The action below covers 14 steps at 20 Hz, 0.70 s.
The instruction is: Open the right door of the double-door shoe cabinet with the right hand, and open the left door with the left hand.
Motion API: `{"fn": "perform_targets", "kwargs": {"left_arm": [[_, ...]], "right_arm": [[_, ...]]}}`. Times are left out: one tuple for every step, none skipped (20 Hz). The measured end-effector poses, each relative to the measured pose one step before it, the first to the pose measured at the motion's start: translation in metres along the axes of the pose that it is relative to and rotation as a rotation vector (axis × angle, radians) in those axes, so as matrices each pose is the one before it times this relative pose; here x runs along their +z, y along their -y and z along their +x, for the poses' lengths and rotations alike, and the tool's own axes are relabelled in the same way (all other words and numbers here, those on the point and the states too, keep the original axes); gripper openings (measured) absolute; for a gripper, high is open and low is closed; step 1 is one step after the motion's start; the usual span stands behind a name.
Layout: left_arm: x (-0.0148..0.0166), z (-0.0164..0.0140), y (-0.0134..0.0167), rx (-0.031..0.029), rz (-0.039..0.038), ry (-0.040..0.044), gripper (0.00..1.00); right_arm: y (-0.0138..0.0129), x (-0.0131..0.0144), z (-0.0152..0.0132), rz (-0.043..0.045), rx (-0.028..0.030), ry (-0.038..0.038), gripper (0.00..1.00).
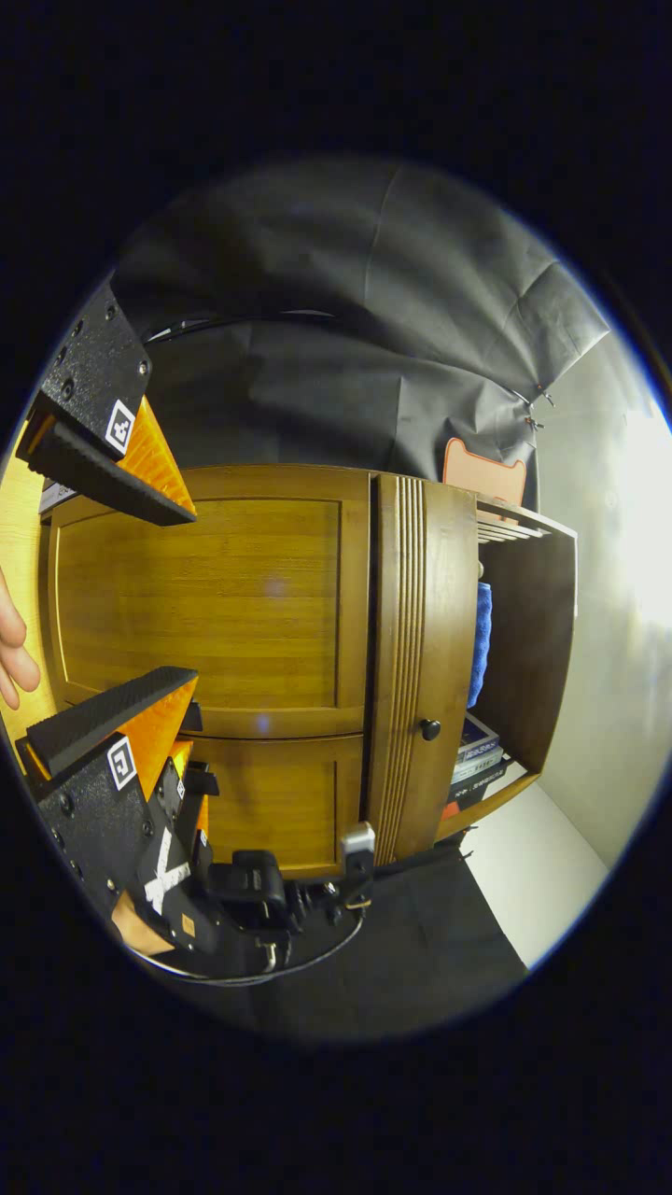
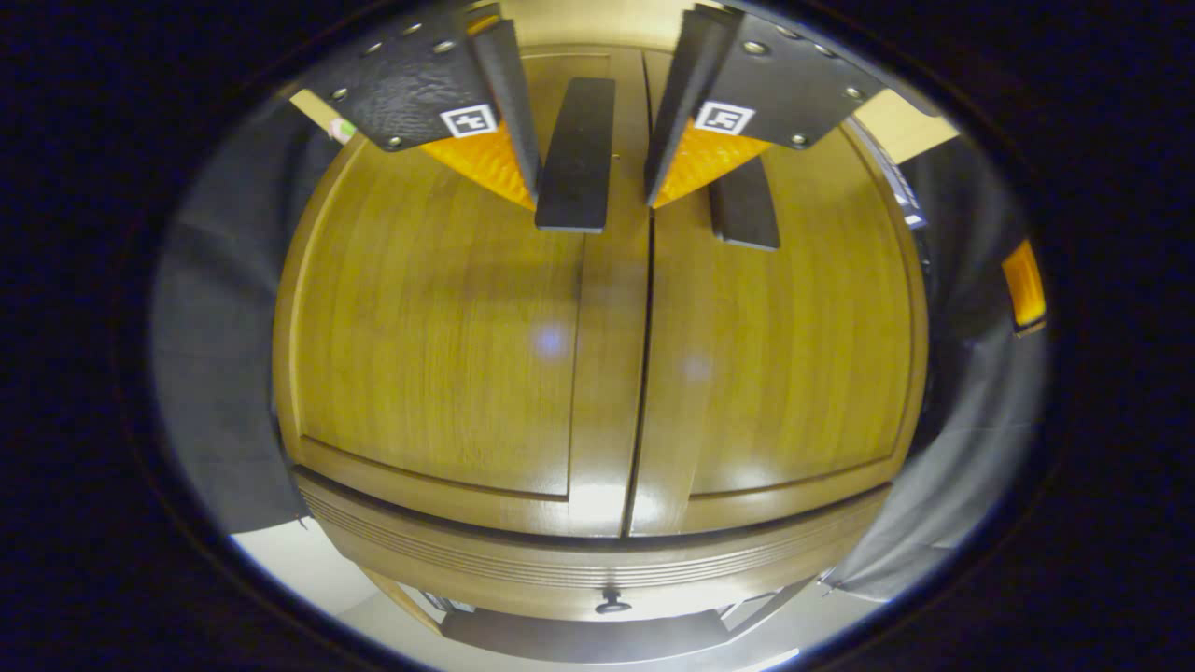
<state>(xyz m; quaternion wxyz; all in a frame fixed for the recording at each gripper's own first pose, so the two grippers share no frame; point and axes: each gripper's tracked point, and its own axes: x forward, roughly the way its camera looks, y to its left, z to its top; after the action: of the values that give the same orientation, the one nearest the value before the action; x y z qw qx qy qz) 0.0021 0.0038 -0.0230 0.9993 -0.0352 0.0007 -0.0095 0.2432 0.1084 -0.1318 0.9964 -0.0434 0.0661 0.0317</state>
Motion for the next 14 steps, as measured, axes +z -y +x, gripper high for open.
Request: {"fn": "perform_targets", "kwargs": {"left_arm": [[0.00058,-0.00079,-0.00075,-0.00136,-0.00157,0.00348,0.92],[0.00075,-0.00119,-0.00076,0.00269,-0.00094,0.00219,0.92],[0.00068,-0.00131,0.00022,-0.00159,0.00274,0.00484,0.92],[0.00107,-0.00053,0.00044,-0.00926,0.00630,0.00413,0.92],[0.00044,-0.00027,0.00125,-0.01118,0.00468,0.00193,0.92],[0.00160,-0.00111,0.00032,-0.00576,0.00476,0.00411,0.92],[0.00186,-0.00046,-0.00080,0.00284,0.00014,0.00894,0.94],[0.00114,0.00020,-0.00014,-0.00046,-0.00032,0.00351,0.92],[0.00013,0.00009,0.00079,-0.00309,-0.00109,0.00421,0.92],[0.00133,-0.00028,-0.00059,0.00090,-0.00156,0.00428,0.92],[-0.00029,0.00023,-0.00073,0.00184,-0.00111,0.00425,0.92],[0.00058,0.00077,-0.00157,0.00552,-0.00309,0.00152,0.92],[-0.00013,0.00093,-0.00055,0.00402,-0.00088,0.00079,0.92],[-0.00052,0.00114,-0.00051,0.00282,-0.00100,0.00090,0.92]], "right_arm": [[0.00045,0.00255,0.00274,0.03519,0.00685,0.01638,0.53],[-0.00068,-0.00657,-0.00177,0.03128,0.01113,-0.01541,0.43],[-0.00018,-0.00351,-0.00091,0.03477,0.01650,-0.00974,0.33],[-0.00595,0.00301,0.00313,0.01486,0.02486,-0.00289,0.36],[-0.00144,-0.00076,-0.00204,-0.01484,0.02678,0.00265,0.29],[0.00037,-0.00023,-0.00095,-0.00814,0.02025,0.00772,0.29],[-0.00025,0.00149,-0.00270,-0.00045,0.00954,0.00809,0.30],[0.00035,0.00174,-0.00042,-0.00220,0.00319,0.00175,0.34],[0.00056,0.00136,-0.00143,-0.00220,-0.00013,0.00181,0.26],[-0.00009,0.00017,-0.00028,-0.00386,0.00133,0.00133,0.29],[0.00092,0.00186,-0.00097,-0.00273,0.00245,0.00314,0.29],[-0.00072,0.00048,-0.00142,0.00073,0.00379,-0.00022,0.30],[-0.00043,0.00103,0.00045,-0.00261,0.00415,-0.00320,0.26],[-0.00005,-0.00144,0.00020,-0.00449,0.00395,-0.00290,0.25]]}}
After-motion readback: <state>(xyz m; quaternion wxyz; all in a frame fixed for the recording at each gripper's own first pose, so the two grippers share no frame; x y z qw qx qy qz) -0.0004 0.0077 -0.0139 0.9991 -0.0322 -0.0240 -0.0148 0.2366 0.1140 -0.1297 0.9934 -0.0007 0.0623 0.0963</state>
